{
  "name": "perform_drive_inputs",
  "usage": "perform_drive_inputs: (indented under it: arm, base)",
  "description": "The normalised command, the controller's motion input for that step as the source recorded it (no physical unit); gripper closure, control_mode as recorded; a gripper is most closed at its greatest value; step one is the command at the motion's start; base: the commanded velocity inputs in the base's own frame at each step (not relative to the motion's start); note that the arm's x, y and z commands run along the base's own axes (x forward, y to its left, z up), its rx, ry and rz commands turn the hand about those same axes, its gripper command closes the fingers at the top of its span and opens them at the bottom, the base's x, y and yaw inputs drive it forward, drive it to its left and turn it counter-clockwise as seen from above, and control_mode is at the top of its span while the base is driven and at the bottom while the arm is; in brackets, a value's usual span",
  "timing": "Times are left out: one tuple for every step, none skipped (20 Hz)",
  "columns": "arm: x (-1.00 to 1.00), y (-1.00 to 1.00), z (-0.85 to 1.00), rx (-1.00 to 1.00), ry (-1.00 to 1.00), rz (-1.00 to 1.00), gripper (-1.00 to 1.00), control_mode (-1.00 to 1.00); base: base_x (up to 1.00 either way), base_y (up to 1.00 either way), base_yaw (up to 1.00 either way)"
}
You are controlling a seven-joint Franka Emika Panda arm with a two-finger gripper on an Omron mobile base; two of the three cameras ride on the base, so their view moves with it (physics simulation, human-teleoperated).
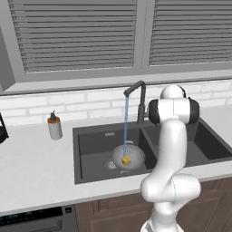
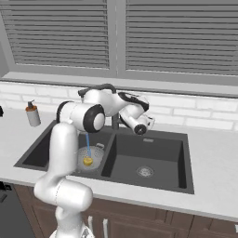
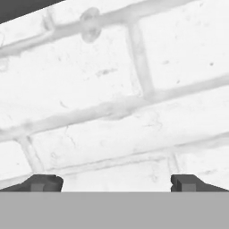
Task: Put the colander in the sink, put the kiwi in the colander, and turn on the sink faucet and pour water over the colander.
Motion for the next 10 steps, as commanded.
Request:
perform_drive_inputs:
  arm:
    - [0.0,-0.74,0.0,0.02,0.06,0.0,-1.0,-1.0]
    - [0.0,-0.74,0.0,0.02,0.06,0.0,-1.0,-1.0]
    - [0.0,-0.71,0.0,0.02,0.07,0.0,-1.0,-1.0]
    - [0.0,-0.68,0.0,0.01,0.07,0.0,-1.0,-1.0]
    - [0.0,-0.65,0.0,0.01,0.05,0.0,-1.0,-1.0]
    - [0.0,-0.56,0.0,0.0,0.03,0.0,-1.0,-1.0]
    - [0.0,-0.44,0.0,0.0,0.03,0.0,-1.0,-1.0]
    - [0.0,-0.31,0.0,0.0,0.01,0.0,-1.0,-1.0]
    - [0.0,-0.21,0.0,0.0,0.0,0.0,-1.0,-1.0]
    - [0.0,0.0,0.0,0.0,0.0,-0.01,-1.0,-1.0]
  base:
    - [0.0,0.0,0.0]
    - [0.0,0.0,0.0]
    - [0.0,0.0,0.0]
    - [0.0,0.0,0.0]
    - [0.0,0.0,0.0]
    - [0.0,0.0,0.0]
    - [0.0,0.0,0.0]
    - [0.0,0.0,0.0]
    - [0.0,0.0,0.0]
    - [0.0,0.0,0.0]
